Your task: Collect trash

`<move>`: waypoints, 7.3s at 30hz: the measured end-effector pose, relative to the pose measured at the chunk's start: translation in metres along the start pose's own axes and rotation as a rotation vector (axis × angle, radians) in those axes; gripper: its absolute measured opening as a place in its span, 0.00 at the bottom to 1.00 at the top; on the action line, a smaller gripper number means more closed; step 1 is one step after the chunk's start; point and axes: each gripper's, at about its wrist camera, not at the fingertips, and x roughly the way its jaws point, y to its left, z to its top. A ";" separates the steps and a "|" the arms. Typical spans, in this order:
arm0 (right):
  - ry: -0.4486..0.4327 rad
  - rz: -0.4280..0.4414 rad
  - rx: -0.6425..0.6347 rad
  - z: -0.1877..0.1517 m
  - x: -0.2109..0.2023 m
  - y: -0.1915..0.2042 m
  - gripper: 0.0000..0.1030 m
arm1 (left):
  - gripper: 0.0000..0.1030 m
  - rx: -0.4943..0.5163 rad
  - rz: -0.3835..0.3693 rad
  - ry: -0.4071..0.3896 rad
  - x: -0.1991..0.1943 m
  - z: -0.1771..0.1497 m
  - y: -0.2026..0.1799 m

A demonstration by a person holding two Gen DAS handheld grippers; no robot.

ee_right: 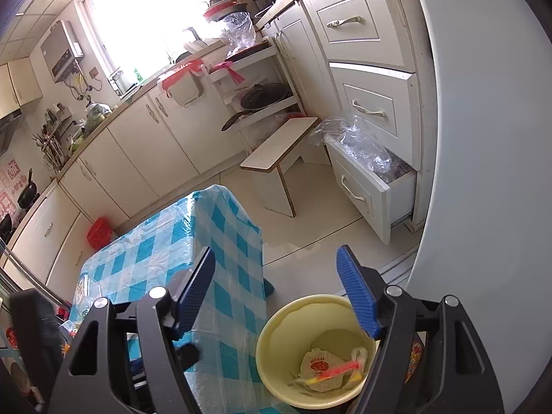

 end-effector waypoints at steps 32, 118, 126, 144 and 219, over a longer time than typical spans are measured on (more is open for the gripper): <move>0.076 0.428 -0.491 -0.074 -0.047 0.131 0.75 | 0.78 0.349 0.487 0.042 -0.181 -0.148 0.252; 0.632 0.486 -1.238 -0.337 -0.015 0.235 0.07 | 0.02 -0.086 -0.102 -0.202 -0.305 -0.052 0.268; 0.475 0.559 -0.775 -0.234 -0.046 0.184 0.07 | 0.02 -0.085 -0.177 -0.231 -0.322 -0.024 0.236; 0.446 0.070 -0.246 -0.079 0.036 0.015 0.07 | 0.02 0.015 -0.400 -0.079 -0.199 0.021 0.068; -0.055 -0.015 -0.370 -0.015 0.031 0.102 0.88 | 0.77 -0.110 0.294 -0.209 -0.219 -0.102 0.218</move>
